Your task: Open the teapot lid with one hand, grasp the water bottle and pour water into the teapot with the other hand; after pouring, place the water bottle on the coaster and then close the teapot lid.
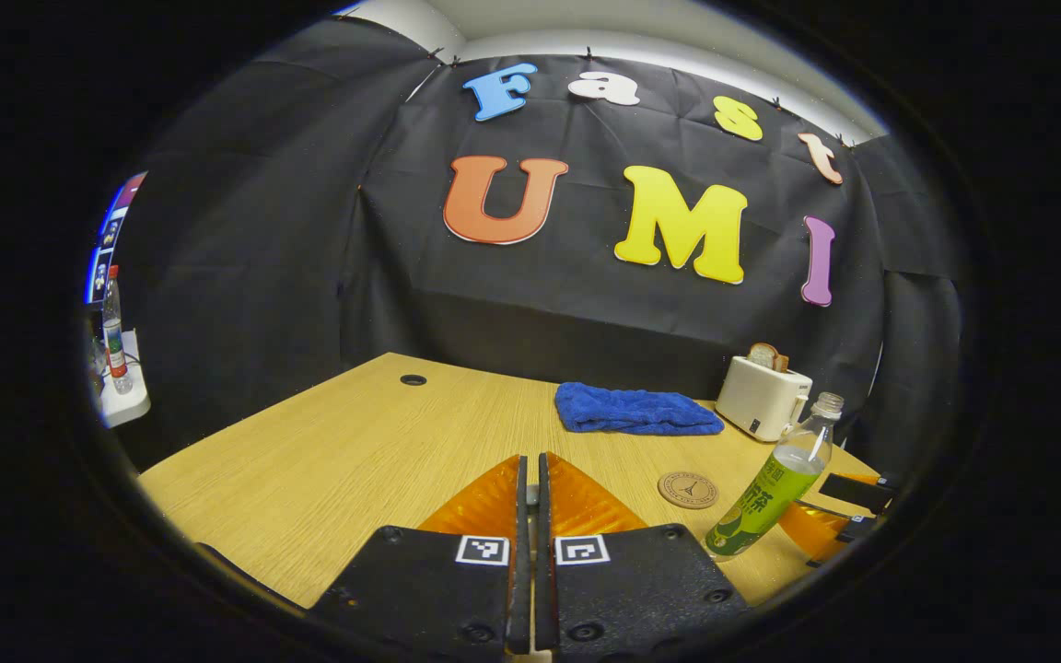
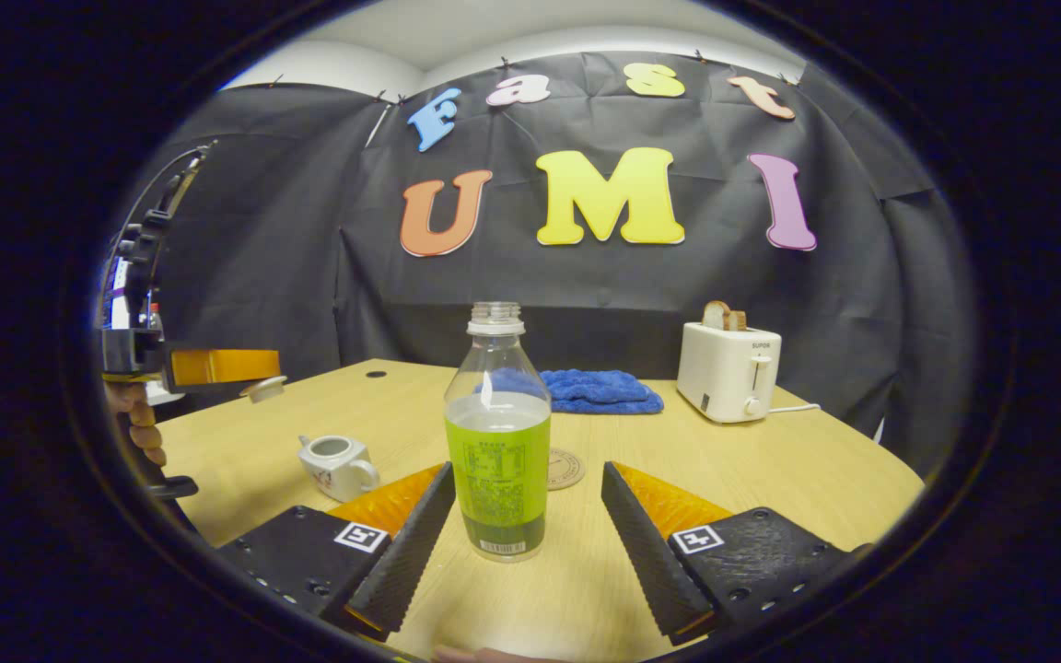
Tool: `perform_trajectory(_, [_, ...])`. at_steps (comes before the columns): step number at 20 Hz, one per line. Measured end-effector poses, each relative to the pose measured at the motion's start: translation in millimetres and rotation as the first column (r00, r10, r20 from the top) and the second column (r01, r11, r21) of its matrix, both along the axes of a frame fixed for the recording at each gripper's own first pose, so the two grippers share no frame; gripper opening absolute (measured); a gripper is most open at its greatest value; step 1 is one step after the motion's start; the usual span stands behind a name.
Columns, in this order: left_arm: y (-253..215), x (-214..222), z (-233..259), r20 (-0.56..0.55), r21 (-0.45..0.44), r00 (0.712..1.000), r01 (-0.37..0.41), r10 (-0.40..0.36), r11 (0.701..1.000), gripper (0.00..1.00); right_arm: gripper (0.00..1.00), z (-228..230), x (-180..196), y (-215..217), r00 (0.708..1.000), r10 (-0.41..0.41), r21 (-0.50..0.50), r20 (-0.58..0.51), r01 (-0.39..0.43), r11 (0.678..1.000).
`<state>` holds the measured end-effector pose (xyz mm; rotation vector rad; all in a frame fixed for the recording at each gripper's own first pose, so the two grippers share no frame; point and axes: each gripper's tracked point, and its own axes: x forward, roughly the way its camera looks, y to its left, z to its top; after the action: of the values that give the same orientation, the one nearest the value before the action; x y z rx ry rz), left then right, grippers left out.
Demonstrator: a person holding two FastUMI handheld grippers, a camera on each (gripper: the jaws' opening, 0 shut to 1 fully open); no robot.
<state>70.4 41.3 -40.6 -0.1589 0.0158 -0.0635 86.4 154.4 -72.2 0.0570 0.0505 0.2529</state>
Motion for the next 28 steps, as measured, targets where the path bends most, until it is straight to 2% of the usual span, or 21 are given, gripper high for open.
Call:
perform_trajectory(5, [3.5, -16.0, 14.2, 0.010, 0.011, 1.000, 0.029, -0.029, 1.000, 0.05, 0.96, -5.5, 18.8, 31.5, 0.998, 0.051, 0.032, -0.038, -0.050, 0.998])
perform_trajectory(7, [5.6, -19.3, 15.5, 0.011, 0.037, 0.999, 0.035, -0.035, 0.999, 0.04, 0.92, -0.9, 23.3, 33.8, 0.999, 0.033, 0.016, -0.026, -0.032, 0.999])
perform_trajectory(9, [7.7, -25.1, 15.4, 0.000, 0.054, 0.999, 0.046, -0.046, 0.997, 0.05, 0.79, 1.3, 22.5, 41.9, 0.999, 0.044, -0.009, -0.023, -0.044, 0.999])
perform_trajectory(11, [13.8, -28.3, 20.5, 0.007, 0.048, 0.999, 0.051, -0.051, 0.998, 0.04, 0.74, 3.7, 18.8, 49.7, 0.998, 0.058, -0.058, -0.027, -0.060, 0.997])
perform_trajectory(14, [24.1, -33.6, 26.0, 0.018, 0.023, 0.998, 0.055, -0.056, 0.998, 0.04, 0.73, 15.5, 13.6, 56.2, 0.999, 0.049, -0.170, 0.008, -0.047, 0.984])
perform_trajectory(18, [38.3, -39.9, 29.0, 0.033, 0.046, 0.999, 0.042, -0.044, 0.998, 0.05, 0.74, 22.2, 11.3, 62.7, 1.000, 0.022, -0.294, 0.021, -0.015, 0.956])
perform_trajectory(21, [45.0, -43.5, 31.7, 0.044, 0.051, 0.998, 0.048, -0.050, 0.998, 0.04, 0.74, 23.5, 15.1, 69.3, 1.000, 0.012, -0.412, 0.017, -0.004, 0.911])
perform_trajectory(23, [49.0, -45.0, 29.5, 0.048, 0.058, 0.997, 0.052, -0.054, 0.997, 0.04, 0.74, 23.3, 16.8, 70.4, 1.000, 0.005, -0.493, 0.015, 0.003, 0.870])
perform_trajectory(27, [58.4, -43.1, 27.7, 0.049, 0.070, 0.997, 0.049, -0.052, 0.996, 0.05, 0.74, 16.3, 25.0, 65.6, 0.999, -0.030, -0.651, 0.013, 0.031, 0.758])
perform_trajectory(28, [60.2, -44.5, 27.1, 0.051, 0.071, 0.997, 0.052, -0.056, 0.996, 0.04, 0.74, 14.0, 28.9, 66.1, 0.999, -0.031, -0.703, 0.019, 0.036, 0.710])
